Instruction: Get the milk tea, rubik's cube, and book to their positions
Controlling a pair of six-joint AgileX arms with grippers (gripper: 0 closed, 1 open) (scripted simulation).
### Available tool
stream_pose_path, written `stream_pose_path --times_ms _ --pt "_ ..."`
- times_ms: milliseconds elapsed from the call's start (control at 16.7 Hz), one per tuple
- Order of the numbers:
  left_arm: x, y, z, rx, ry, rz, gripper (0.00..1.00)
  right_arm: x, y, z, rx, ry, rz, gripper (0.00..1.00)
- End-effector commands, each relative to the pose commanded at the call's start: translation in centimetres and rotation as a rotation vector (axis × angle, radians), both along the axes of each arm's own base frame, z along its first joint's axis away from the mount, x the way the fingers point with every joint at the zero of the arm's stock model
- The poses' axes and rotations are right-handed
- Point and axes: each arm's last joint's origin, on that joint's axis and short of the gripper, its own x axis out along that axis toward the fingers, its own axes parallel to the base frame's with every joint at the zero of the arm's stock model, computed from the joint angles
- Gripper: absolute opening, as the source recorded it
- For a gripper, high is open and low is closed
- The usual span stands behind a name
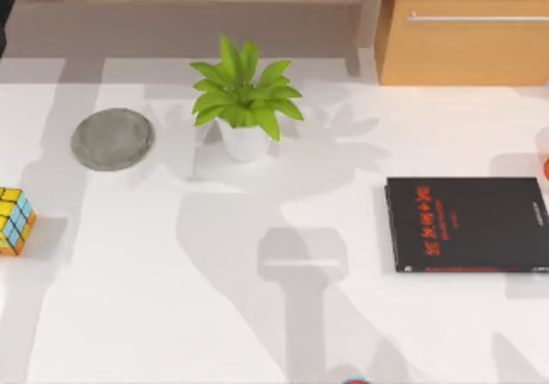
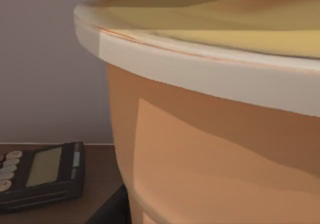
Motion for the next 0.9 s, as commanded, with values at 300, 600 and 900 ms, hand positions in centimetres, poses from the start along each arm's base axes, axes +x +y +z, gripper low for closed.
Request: stream_pose_path --times_ms 300,600,900 --pt "0.0 0.0 0.0 0.0 0.0 0.0 0.0 0.0 0.0 0.0 0.0 0.0 0.0 1.0" --pt "0.0 0.0 0.0 0.0 0.0 0.0 0.0 0.0 0.0 0.0 0.0 0.0 0.0 1.0" --pt "-1.7 0.2 0.8 0.002 -0.011 0.003 0.0 0.0 0.0 0.0 0.0 0.0 0.0 1.0"
